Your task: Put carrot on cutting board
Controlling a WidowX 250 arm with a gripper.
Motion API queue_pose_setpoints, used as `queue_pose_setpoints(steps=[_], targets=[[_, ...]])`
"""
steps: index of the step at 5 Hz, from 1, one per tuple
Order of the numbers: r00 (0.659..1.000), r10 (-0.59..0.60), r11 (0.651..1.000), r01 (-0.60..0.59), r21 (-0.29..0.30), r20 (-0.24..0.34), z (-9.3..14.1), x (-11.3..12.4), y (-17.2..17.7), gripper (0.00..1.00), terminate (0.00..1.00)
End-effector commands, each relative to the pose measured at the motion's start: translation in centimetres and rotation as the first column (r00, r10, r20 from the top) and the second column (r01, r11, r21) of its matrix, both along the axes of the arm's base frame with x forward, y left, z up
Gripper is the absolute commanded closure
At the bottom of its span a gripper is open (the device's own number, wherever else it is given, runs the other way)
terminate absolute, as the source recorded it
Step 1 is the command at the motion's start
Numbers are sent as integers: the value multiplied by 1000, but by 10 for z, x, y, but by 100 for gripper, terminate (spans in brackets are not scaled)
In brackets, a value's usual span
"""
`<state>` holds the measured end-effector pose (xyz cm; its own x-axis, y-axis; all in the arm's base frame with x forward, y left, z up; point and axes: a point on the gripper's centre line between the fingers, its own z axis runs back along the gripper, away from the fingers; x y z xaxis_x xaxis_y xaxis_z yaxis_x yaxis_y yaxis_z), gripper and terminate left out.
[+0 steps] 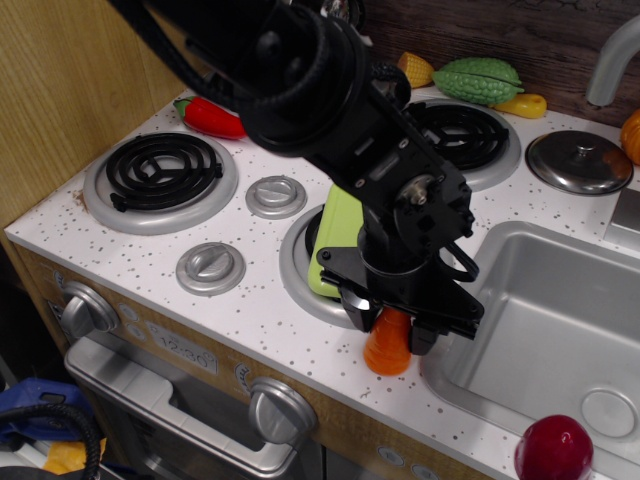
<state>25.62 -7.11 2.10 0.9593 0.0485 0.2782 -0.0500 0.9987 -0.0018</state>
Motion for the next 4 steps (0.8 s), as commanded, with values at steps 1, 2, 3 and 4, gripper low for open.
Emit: queue_pose_setpoints(steps=[1, 2, 3, 4], targets=[[999, 8, 1000, -8, 8, -39, 43, 10, 3, 100, 0], [998, 14, 998, -10, 63, -65, 69, 13, 13, 100, 0], [1000, 7, 991, -3, 136, -29, 82, 27, 26, 100, 0], [999, -25, 986, 19, 167, 31, 72, 40, 41, 100, 0]])
